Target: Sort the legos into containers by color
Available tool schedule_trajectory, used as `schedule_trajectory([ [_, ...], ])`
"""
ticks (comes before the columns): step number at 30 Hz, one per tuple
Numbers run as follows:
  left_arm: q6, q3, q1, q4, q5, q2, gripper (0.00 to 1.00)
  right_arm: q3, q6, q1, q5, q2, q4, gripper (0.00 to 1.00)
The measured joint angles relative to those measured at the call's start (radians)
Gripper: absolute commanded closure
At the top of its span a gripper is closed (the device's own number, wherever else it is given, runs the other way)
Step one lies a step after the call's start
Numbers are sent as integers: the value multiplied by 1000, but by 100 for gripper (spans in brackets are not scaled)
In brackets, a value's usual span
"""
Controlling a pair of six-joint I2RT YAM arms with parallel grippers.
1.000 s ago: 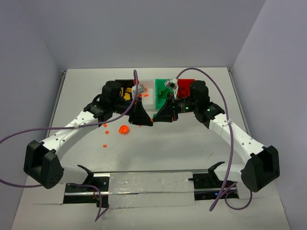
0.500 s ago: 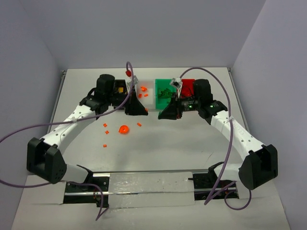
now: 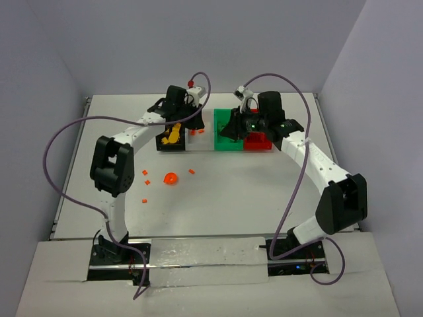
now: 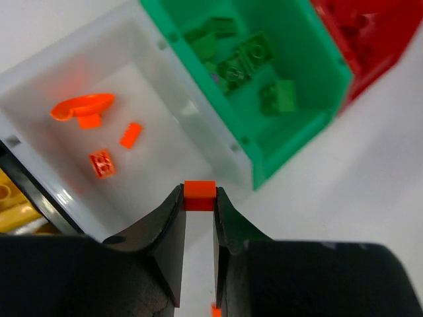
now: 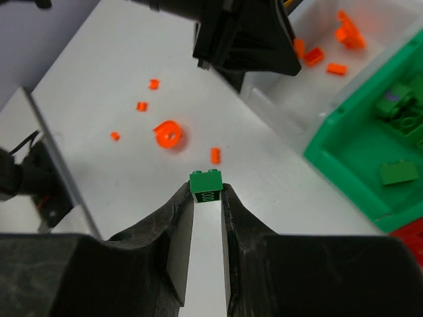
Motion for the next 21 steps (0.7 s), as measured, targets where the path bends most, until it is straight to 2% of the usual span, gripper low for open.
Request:
schedule_trajectory([
  [5, 14, 95, 3, -43, -69, 97, 40, 63, -18, 0, 102, 77, -17, 100],
  [8, 26, 130, 4, -70, -91, 108, 35, 89, -26, 0, 158, 125, -26, 100],
  [14, 30, 197, 14, -93, -99, 107, 36, 145, -34, 0, 239, 228, -39, 100],
  [18, 22, 188, 32, -122, -71, 63, 34, 220, -44, 0, 291, 313, -59, 100],
  [20, 20, 144, 43, -128, -57, -2, 30, 270, -48, 0, 319, 367, -68, 100],
  [21, 21, 119, 49, -137, -51, -41, 22, 292, -49, 0, 334, 393, -75, 99],
])
